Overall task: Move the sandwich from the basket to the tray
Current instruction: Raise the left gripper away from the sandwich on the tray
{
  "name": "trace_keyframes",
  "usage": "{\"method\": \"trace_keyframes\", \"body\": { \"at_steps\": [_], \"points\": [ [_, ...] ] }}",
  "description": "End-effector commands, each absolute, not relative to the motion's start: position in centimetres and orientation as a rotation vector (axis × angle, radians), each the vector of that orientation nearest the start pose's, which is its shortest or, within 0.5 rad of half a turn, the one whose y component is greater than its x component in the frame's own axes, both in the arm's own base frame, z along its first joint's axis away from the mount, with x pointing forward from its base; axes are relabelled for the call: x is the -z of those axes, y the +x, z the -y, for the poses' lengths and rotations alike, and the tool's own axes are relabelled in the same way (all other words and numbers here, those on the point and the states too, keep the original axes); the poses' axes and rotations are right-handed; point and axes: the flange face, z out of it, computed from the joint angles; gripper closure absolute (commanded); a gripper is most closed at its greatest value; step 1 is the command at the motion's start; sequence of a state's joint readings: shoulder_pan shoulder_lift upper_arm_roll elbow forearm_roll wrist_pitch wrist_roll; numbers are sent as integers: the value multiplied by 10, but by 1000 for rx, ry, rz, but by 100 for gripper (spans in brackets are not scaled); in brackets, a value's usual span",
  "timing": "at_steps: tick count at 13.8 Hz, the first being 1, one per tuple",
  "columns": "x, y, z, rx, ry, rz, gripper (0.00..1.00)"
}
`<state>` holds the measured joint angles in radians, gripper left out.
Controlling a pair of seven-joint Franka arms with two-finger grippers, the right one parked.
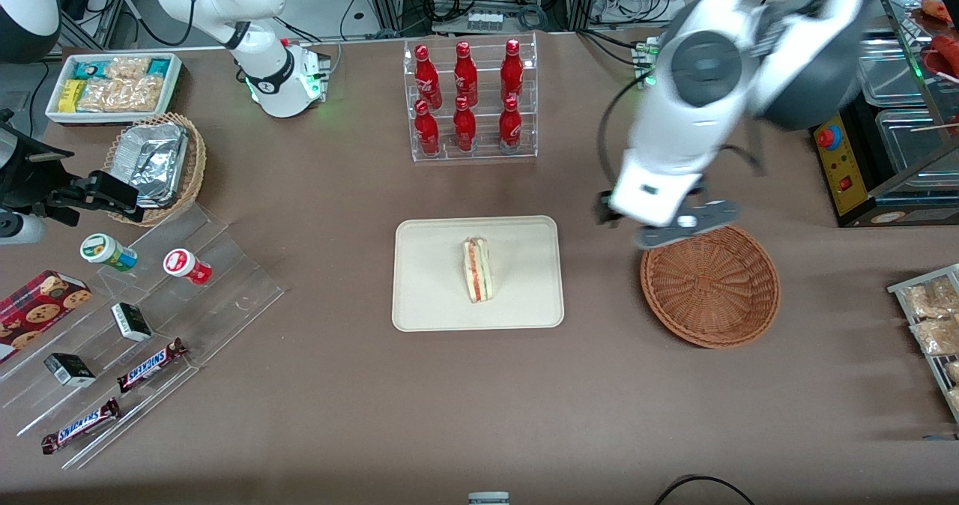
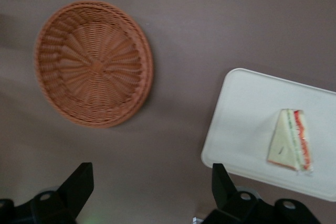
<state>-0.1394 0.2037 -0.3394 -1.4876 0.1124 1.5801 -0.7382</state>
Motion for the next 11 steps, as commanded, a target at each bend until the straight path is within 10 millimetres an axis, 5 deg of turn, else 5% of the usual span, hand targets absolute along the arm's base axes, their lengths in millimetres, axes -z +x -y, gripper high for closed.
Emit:
{"method": "trace_keyframes", "body": {
  "at_steps": [1, 7, 11],
  "points": [
    [-578, 551, 191, -143, -3063, 320, 1],
    [-605, 551, 57, -294, -3144, 32, 1],
    [-612, 549, 12, -273, -3145, -125, 1]
  ]
}}
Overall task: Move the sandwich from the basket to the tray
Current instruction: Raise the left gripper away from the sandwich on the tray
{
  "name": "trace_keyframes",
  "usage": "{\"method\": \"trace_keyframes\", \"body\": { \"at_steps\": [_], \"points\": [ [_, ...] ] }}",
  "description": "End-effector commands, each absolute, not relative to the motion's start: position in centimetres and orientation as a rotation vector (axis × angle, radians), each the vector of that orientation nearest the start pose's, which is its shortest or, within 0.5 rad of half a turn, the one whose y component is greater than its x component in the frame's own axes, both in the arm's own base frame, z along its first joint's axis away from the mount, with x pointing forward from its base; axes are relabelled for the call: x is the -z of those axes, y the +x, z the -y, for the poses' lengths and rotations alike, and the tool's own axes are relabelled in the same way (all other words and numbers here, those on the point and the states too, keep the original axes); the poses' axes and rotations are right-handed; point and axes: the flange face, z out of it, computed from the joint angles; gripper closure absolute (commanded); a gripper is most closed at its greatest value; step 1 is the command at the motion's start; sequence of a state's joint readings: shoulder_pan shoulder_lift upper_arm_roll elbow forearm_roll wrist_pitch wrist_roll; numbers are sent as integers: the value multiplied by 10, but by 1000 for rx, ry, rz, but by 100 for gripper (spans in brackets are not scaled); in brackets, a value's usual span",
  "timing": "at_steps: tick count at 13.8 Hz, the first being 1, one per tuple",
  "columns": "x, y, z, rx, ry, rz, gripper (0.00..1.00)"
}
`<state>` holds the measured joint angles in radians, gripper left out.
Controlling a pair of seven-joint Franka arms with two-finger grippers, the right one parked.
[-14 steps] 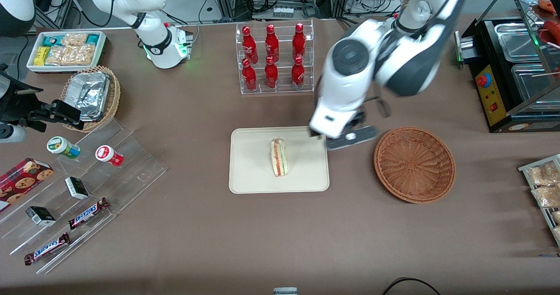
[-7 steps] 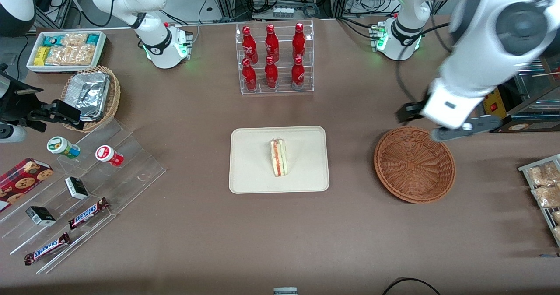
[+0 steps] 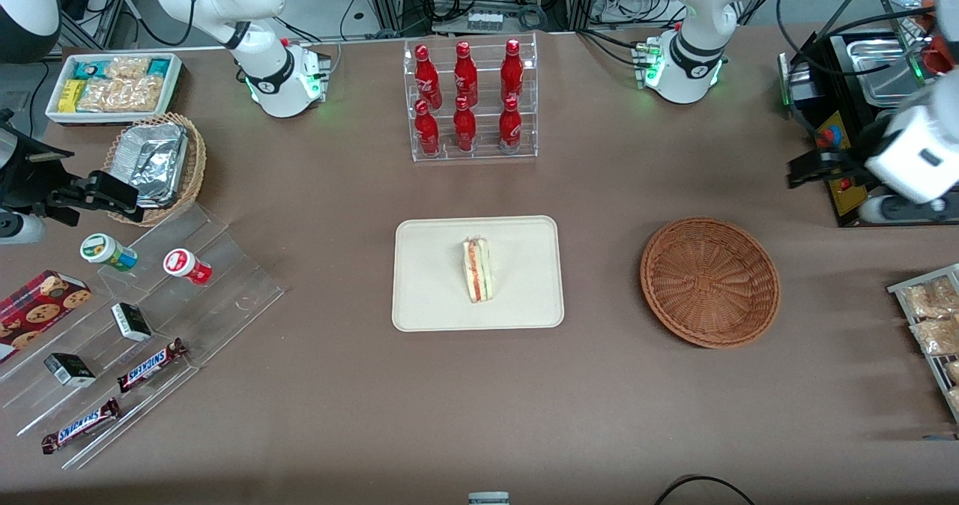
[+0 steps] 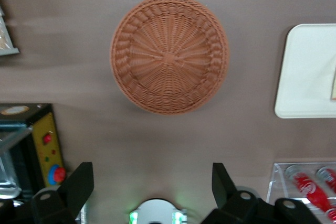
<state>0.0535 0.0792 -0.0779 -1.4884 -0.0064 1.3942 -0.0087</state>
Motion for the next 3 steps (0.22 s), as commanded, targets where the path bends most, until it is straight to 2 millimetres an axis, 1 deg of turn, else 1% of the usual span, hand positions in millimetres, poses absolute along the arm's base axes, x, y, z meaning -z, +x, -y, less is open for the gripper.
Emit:
{"method": "trace_keyframes", "body": {
  "at_steps": [1, 3],
  "points": [
    [-617, 551, 10, -253, -3142, -167, 1],
    [-622, 553, 9, -234, -3139, -141, 1]
  ]
}}
